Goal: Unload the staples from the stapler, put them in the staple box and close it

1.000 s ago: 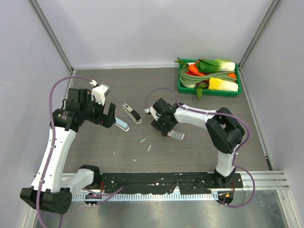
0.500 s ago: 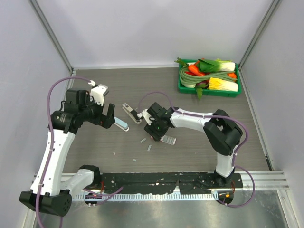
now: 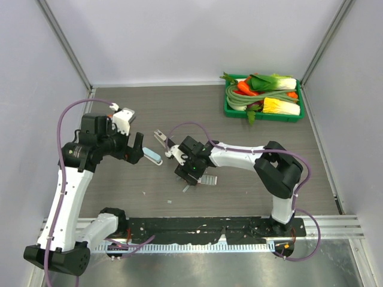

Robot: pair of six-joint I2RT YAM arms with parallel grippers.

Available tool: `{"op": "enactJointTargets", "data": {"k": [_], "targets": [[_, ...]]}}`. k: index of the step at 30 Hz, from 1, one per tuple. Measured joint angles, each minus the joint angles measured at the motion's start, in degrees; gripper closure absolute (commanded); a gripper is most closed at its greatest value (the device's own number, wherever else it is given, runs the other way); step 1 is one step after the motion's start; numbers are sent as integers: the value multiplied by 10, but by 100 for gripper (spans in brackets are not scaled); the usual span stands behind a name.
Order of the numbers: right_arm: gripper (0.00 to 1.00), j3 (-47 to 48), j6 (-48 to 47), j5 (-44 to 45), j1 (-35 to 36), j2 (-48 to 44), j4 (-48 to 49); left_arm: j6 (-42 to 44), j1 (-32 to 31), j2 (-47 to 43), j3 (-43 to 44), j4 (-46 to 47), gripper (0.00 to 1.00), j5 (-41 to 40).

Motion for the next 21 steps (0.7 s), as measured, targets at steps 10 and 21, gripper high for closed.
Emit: {"op": "enactJointTargets", "data": {"k": [10, 21], "targets": [[28, -11, 22, 83, -16, -66, -7, 14, 0, 10, -16, -1, 0, 31], [45, -159, 278, 183, -28, -315, 32, 15, -160, 85, -115, 43, 3, 23]]}}
